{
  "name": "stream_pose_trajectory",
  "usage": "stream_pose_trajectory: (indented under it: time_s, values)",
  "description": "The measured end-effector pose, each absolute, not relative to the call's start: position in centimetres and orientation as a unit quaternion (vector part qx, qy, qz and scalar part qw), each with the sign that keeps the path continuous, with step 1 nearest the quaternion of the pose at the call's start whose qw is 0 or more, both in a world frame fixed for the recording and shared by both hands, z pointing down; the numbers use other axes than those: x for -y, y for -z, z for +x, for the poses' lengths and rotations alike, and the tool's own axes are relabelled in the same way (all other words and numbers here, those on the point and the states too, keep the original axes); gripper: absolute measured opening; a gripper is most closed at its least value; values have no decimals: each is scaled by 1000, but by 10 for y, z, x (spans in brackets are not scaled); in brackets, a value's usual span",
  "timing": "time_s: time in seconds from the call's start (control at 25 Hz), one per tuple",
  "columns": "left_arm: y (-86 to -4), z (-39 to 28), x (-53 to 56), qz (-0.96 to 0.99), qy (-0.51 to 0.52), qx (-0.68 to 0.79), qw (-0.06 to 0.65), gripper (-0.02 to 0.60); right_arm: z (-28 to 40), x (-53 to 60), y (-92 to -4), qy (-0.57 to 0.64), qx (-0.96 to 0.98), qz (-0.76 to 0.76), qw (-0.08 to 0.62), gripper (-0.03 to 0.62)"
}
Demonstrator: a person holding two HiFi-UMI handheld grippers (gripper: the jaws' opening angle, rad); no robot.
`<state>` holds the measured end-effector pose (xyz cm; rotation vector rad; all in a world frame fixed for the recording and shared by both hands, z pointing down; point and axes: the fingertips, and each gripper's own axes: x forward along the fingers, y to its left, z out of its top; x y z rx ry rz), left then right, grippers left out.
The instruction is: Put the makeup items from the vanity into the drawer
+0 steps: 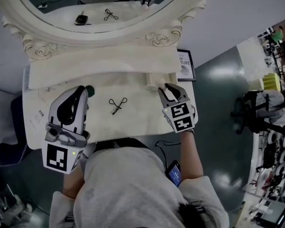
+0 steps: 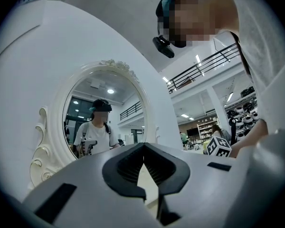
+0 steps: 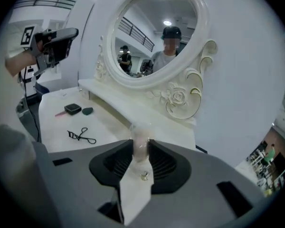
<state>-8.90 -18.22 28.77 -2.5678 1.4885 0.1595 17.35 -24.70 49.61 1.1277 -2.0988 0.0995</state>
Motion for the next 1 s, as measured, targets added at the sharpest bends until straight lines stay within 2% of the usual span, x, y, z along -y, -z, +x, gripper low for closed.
stream_pose_trajectory:
  time_s: [0.44, 1.0]
  values:
    - [-290, -80, 182, -836, -43, -540, 88, 15, 190, 266, -527, 47, 803, 285, 521, 117]
    - [-293, -63, 183, -816, -32, -571, 88, 15, 201, 280, -541, 71, 797, 157, 578, 112]
